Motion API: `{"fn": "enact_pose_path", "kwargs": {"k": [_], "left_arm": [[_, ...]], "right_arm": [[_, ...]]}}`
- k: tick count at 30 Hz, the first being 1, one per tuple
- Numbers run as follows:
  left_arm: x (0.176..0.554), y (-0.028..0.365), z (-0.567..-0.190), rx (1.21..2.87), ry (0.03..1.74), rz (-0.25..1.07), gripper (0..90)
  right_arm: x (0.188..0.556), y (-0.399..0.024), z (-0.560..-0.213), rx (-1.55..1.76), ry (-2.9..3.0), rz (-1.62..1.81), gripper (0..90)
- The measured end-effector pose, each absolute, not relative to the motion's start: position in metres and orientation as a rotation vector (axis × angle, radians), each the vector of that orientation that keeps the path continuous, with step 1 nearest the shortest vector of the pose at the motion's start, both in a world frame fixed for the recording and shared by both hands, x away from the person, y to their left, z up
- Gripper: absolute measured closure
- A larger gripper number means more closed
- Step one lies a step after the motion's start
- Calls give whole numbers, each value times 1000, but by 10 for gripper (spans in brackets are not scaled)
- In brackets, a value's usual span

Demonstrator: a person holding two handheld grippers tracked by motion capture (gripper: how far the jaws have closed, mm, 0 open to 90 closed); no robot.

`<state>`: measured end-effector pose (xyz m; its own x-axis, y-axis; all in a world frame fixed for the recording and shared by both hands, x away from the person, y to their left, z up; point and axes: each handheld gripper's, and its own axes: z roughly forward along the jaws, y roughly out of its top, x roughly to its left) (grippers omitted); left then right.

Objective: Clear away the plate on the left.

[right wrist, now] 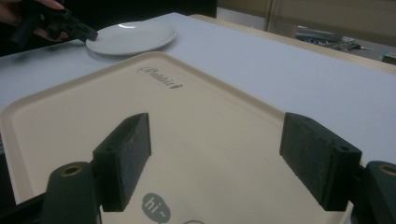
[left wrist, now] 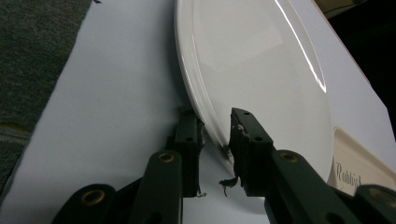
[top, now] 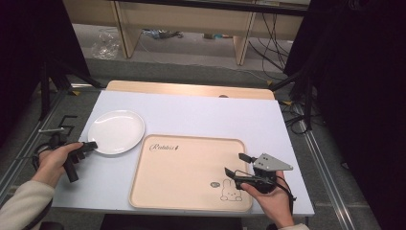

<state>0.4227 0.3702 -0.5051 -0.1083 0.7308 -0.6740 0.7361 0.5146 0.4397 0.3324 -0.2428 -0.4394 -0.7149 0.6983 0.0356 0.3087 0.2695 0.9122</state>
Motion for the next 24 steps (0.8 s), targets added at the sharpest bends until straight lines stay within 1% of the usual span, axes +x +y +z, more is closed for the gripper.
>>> {"fn": "enact_pose_path", "kwargs": {"k": [4, 7, 8, 9, 10, 13, 16, 17, 24], "left_arm": [[422, 371, -508, 1182, 1833, 0, 747], [422, 372, -508, 1139, 1824, -24, 765], [422, 373, -508, 1104, 1809, -33, 790], [422, 373, -508, 1104, 1809, -33, 801], [421, 375, -507, 1065, 1769, -42, 812], [419, 375, -505, 1023, 1754, -49, 846], [419, 374, -500, 996, 1741, -27, 867], [419, 374, -499, 993, 1719, -28, 872], [419, 376, -497, 980, 1714, -34, 874]], "right_arm": [[334, -243, -440, 881, 2170, 1430, 256], [334, -243, -440, 879, 2170, 1428, 256], [334, -243, -440, 879, 2170, 1428, 256], [334, -243, -440, 879, 2170, 1428, 256], [334, -243, -440, 878, 2171, 1427, 256], [334, -243, -440, 880, 2172, 1426, 256], [334, -243, -440, 880, 2173, 1427, 256], [334, -243, -440, 881, 2174, 1426, 256], [333, -243, -440, 893, 2171, 1423, 256]]}}
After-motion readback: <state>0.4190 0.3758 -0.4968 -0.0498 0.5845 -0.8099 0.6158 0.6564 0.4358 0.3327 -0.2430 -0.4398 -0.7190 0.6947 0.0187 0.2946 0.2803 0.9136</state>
